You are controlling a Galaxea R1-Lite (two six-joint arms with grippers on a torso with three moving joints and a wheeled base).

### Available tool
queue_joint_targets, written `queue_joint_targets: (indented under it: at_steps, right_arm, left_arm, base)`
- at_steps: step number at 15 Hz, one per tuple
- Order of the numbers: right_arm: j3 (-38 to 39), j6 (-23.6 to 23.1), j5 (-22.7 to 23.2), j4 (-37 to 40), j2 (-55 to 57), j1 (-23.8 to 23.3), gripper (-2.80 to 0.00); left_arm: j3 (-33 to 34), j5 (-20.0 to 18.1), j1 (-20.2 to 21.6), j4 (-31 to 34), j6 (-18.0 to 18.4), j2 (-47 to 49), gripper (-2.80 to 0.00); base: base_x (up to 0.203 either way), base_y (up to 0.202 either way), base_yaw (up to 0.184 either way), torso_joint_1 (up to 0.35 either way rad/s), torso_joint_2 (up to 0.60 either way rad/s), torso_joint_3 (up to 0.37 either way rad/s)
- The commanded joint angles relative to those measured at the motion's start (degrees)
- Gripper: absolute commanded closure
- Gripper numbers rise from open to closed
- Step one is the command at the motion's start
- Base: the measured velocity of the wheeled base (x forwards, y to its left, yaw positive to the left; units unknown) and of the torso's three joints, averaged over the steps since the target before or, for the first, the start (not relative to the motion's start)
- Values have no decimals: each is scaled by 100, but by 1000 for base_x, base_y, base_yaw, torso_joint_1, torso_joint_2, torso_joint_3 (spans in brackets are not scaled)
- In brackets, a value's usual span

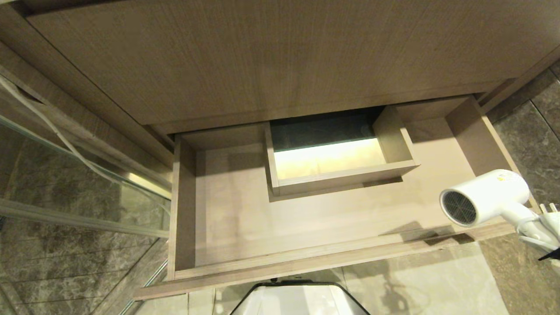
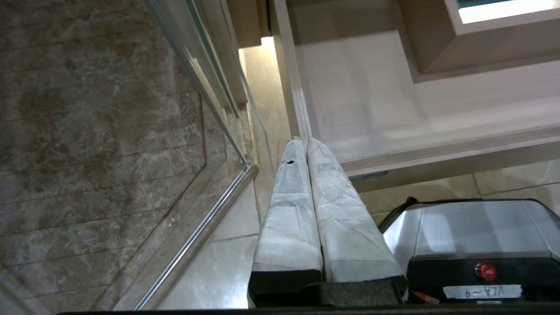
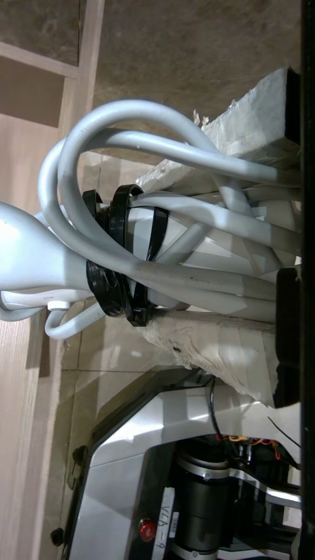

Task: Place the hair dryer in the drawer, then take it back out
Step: Put it into the drawer

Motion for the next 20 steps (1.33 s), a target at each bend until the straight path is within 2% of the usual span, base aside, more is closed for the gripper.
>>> queue_joint_targets:
  at_steps: [1, 6, 12, 20]
  right_arm:
    - [-44, -7, 5, -8, 166, -42, 0]
    - [-219, -2, 20, -168, 623, -196, 0]
    - [-917, 12, 29, -502, 2230, -384, 0]
    - [-2520, -25, 14, -2470, 5302, -390, 0]
  left_arm:
    - [9, 0, -4, 5, -3, -2, 0]
    - [0, 0, -4, 5, -3, -2, 0]
    - [9, 0, -4, 5, -3, -2, 0]
    - [9, 0, -4, 5, -3, -2, 0]
  base:
    - [0, 0, 0, 112, 104, 185]
    - [0, 0, 0, 60, 30, 76]
    - [0, 0, 0, 12, 4, 18]
    - [0, 0, 0, 0, 0, 0]
